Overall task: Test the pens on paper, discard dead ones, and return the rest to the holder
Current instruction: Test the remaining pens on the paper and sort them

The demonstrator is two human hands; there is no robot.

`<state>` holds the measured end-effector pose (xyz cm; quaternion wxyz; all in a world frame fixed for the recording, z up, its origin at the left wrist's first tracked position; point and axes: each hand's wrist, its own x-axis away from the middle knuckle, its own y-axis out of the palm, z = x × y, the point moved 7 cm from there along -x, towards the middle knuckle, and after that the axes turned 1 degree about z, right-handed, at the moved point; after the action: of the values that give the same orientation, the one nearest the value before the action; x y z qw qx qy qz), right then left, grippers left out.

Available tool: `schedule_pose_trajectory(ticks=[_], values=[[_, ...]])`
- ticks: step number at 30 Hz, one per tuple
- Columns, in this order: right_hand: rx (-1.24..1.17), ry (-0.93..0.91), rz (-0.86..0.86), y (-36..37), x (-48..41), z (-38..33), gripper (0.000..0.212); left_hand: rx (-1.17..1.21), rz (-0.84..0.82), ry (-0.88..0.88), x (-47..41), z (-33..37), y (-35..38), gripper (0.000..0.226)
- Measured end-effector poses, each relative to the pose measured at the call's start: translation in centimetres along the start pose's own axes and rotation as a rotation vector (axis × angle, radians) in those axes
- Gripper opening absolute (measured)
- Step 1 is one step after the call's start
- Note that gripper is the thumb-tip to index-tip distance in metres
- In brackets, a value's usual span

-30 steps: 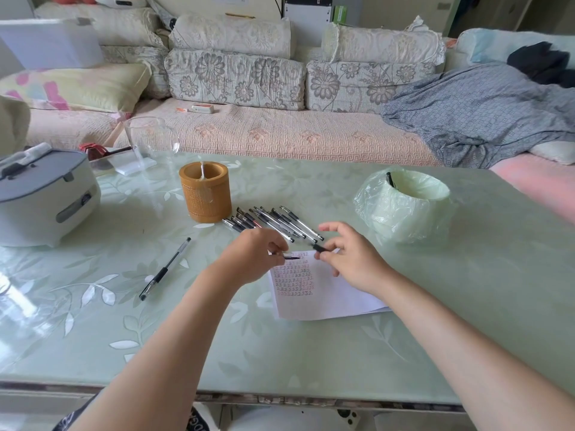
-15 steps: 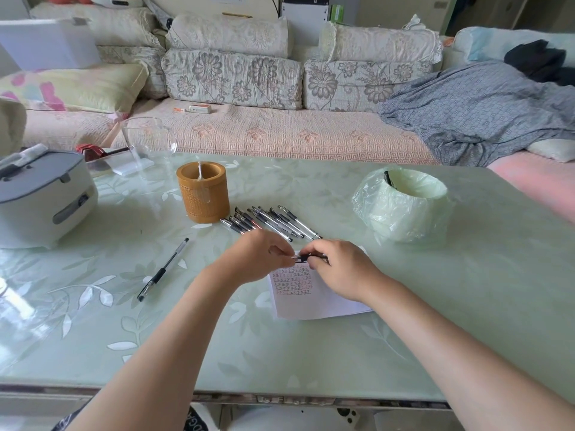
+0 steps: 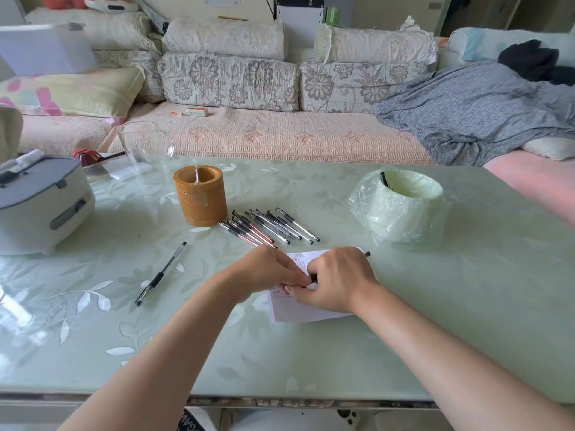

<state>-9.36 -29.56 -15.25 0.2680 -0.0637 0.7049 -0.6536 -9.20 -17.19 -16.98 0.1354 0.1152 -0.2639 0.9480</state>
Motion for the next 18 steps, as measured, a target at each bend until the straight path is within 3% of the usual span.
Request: schedule_pose_trajectory(ticks=[7,11,16,18], values=[[-0.049,-0.012,0.039,0.6,0.2,-0.2,0.058,0.002,0.015,-0.005,0.3,0.0,0.0,0.014],[-0.104,-0.02,-0.028,1.2,0.0,0.0,0.056,-0.028,0.105,0.023,0.3,0.2,-0.5,0.014],[-0.422,0.03,-0.127,1.3,-0.7,0.3,0.023,-0.014,0.291,0.104,-0.5,0.1,-2.6,0.004],[-0.517,0.048,-0.149,1.6,-1.0,0.1,0.031,-0.082,0.355,0.142,-0.9,-0.3,-3.9,0.002]])
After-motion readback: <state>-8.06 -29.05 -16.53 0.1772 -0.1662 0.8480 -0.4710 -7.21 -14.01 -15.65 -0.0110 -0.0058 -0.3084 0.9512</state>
